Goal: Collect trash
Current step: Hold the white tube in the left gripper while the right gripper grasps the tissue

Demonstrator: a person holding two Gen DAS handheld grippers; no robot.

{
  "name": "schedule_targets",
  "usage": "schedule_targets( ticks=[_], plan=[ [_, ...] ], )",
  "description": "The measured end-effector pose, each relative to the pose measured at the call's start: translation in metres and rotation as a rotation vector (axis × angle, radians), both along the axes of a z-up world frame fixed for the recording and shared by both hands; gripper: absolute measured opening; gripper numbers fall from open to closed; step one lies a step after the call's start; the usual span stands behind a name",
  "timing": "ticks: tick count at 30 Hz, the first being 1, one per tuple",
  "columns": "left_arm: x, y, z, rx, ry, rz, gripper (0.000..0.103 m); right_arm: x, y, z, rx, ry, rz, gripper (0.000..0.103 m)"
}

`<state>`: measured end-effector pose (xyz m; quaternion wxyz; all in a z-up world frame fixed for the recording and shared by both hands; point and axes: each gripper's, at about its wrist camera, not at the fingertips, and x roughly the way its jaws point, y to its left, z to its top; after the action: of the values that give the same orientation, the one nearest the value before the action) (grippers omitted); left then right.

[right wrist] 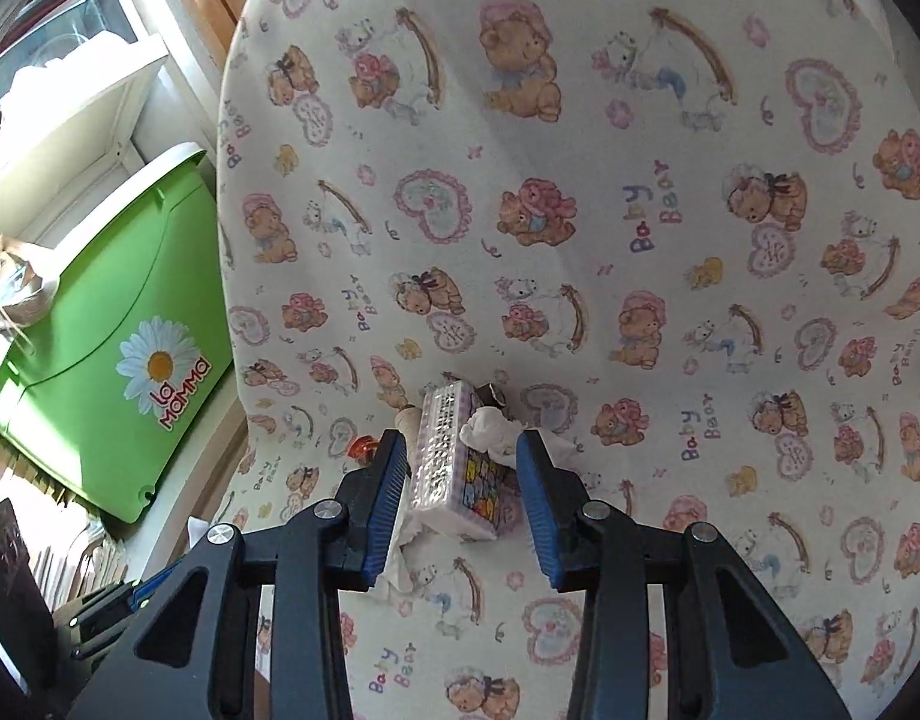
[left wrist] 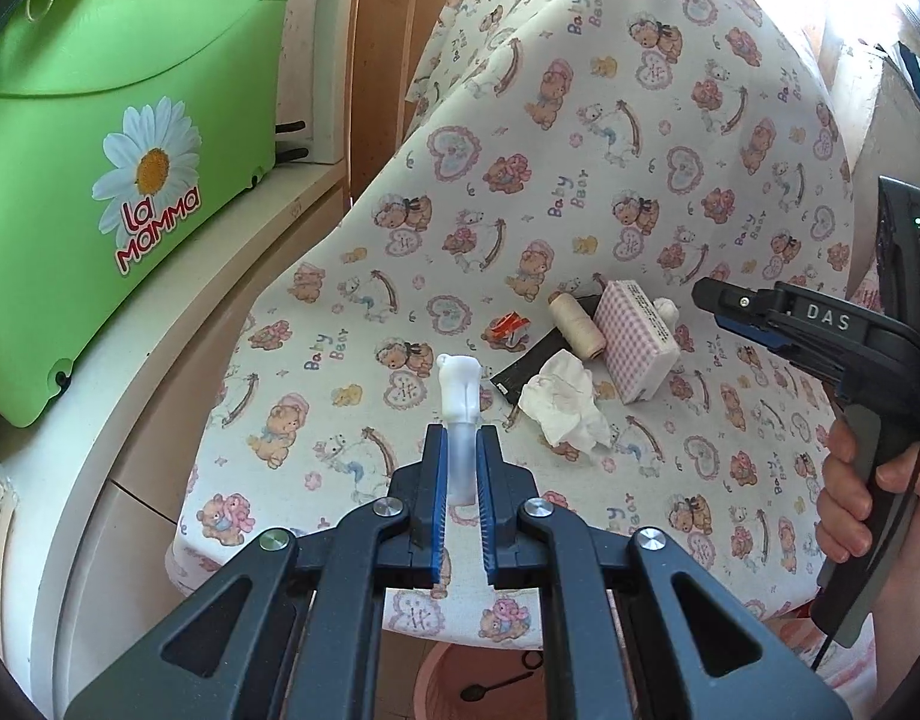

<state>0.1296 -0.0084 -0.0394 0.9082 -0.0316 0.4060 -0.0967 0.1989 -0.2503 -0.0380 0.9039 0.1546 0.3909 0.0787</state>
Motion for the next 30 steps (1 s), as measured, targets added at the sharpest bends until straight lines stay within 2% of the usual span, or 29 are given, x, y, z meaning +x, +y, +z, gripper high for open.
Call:
schedule_targets(
  ticks=[5, 7, 9, 11, 17, 22, 26, 30],
  plan=[
    [0.003, -0.003, 0.0, 0.003, -0.003, -0.009, 0.009, 0.023, 0.004, -0.019, 0.02, 0.051, -0.041, 0.036],
    [0.003, -0.004, -0.001, 0.007, -0.004, -0.015, 0.009, 0.029, 0.0, -0.027, 0.064, 0.07, -0.065, 0.029],
    [0.004, -0.004, -0.003, 0.011, -0.001, -0.017, 0.009, 0.033, -0.007, -0.036, 0.128, 0.098, -0.086, 0.012],
    [0.004, -0.003, -0.005, 0.016, 0.005, -0.023, 0.009, 0.033, -0.013, -0.04, 0.162, 0.113, -0.105, 0.007],
    [-0.001, 0.003, -0.01, 0.052, -0.004, -0.022, 0.008, 0.018, -0.02, -0.021, 0.153, 0.061, -0.097, 0.006],
    [-0.005, 0.013, -0.007, -0.01, 0.013, 0.003, 0.009, -0.005, -0.022, -0.002, 0.141, 0.024, -0.068, 0.006],
    [-0.011, 0.006, 0.0, 0.066, -0.038, 0.009, 0.009, -0.027, -0.019, 0.008, 0.099, -0.003, -0.044, 0.006],
    [-0.02, 0.004, 0.005, 0.044, -0.048, -0.01, 0.009, -0.049, -0.01, 0.02, 0.037, -0.028, -0.007, 0.006]
  ],
)
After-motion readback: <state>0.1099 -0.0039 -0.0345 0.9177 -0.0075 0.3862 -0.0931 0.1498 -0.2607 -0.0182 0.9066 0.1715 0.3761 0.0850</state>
